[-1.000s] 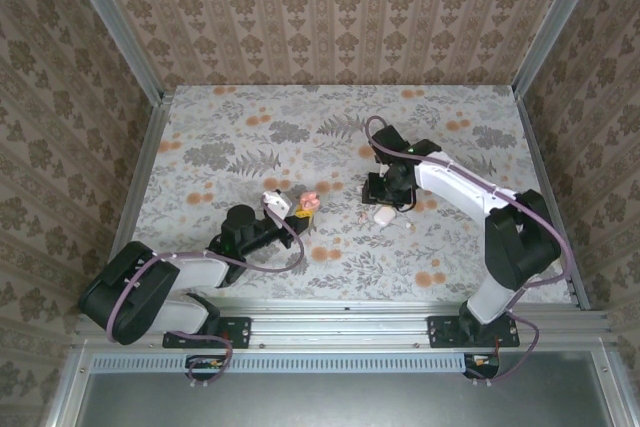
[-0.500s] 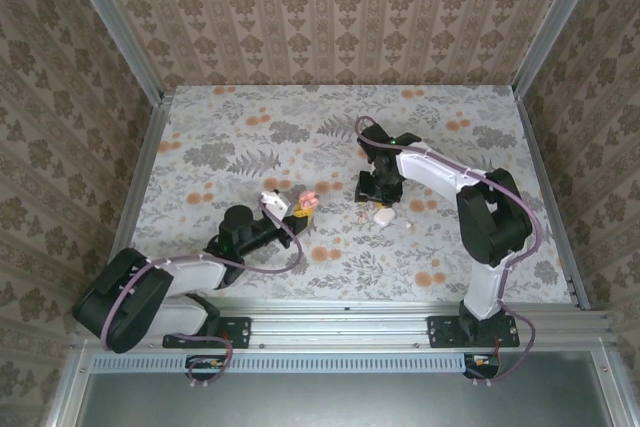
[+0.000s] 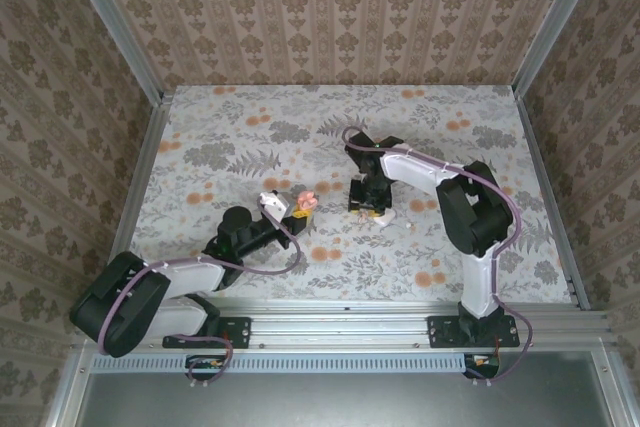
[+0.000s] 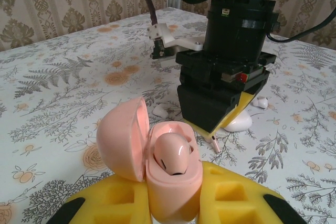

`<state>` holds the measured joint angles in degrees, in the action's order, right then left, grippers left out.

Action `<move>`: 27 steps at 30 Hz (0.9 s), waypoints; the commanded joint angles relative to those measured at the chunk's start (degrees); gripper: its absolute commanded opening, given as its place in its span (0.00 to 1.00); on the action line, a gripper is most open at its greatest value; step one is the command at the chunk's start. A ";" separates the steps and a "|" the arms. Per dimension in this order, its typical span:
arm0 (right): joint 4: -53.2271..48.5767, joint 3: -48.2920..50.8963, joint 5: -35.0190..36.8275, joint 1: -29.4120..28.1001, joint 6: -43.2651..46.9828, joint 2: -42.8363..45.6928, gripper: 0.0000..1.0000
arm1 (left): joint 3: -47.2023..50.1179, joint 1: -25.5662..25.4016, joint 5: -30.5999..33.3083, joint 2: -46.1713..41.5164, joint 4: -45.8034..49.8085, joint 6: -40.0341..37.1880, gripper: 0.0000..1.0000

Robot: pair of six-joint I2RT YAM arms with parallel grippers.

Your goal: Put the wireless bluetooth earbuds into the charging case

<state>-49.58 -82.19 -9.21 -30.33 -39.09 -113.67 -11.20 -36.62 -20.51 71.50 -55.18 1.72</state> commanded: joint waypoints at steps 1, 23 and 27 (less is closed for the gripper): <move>-2.72 -1.26 0.14 -0.35 -0.90 -1.61 0.41 | 0.74 0.33 0.30 -1.28 1.04 -1.10 0.11; 0.97 -0.76 2.50 -0.35 0.67 -3.51 0.23 | 0.80 0.35 0.91 -3.99 3.78 -1.69 0.11; 3.24 0.88 3.27 -0.35 0.79 -1.12 0.22 | 0.66 0.50 1.51 -3.76 4.18 -0.89 0.11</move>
<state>-48.88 -82.19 -8.49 -30.55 -38.83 -116.60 -10.90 -36.60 -19.62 68.49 -51.72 1.28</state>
